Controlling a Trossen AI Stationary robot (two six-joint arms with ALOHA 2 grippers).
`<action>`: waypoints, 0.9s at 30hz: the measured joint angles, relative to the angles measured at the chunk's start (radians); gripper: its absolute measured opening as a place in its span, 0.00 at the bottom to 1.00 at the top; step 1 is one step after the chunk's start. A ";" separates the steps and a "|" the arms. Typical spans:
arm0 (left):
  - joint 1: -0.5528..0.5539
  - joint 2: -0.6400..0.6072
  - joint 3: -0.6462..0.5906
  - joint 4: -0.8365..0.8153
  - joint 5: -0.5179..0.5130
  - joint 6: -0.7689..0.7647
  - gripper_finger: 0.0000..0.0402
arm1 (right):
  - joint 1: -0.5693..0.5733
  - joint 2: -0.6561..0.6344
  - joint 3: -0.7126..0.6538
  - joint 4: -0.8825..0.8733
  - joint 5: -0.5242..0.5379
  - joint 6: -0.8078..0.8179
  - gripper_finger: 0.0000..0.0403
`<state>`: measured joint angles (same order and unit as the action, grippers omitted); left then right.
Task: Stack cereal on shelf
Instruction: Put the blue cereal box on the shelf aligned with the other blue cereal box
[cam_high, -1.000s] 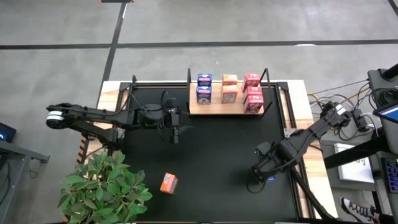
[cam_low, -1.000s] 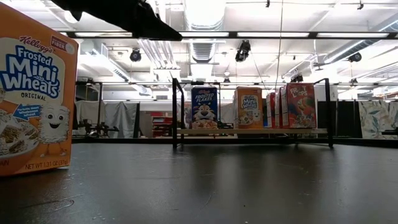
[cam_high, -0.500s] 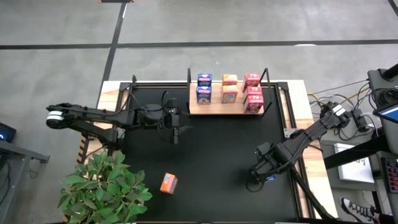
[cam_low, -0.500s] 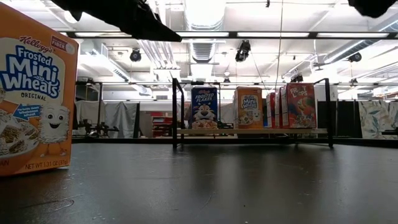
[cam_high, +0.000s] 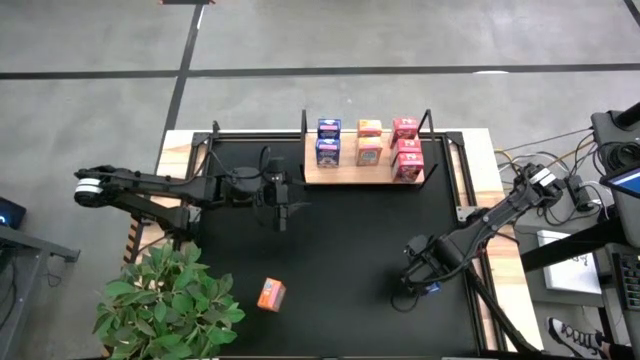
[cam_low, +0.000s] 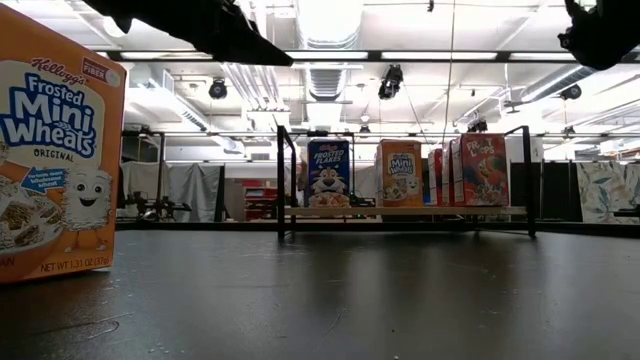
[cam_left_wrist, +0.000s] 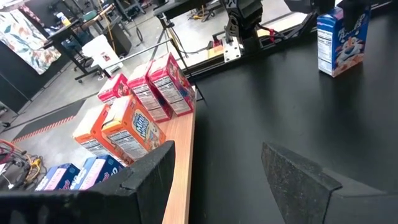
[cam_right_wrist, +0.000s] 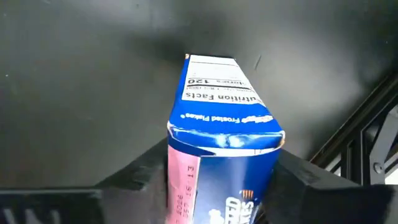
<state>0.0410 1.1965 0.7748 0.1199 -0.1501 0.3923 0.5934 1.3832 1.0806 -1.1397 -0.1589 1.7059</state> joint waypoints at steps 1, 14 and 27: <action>0.000 0.000 0.002 0.000 0.000 0.000 0.56 | 0.000 -0.001 0.003 -0.002 0.000 -0.009 0.43; 0.000 0.000 0.010 -0.003 0.000 -0.018 0.56 | -0.067 -0.002 0.150 -0.001 0.160 -0.161 0.36; 0.000 0.000 0.014 -0.020 0.000 -0.009 0.56 | -0.351 0.023 0.325 0.026 0.300 -0.715 0.35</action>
<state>0.0410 1.1965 0.7887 0.1000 -0.1501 0.3832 0.2421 1.4059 1.4054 -1.1133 0.1412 0.9910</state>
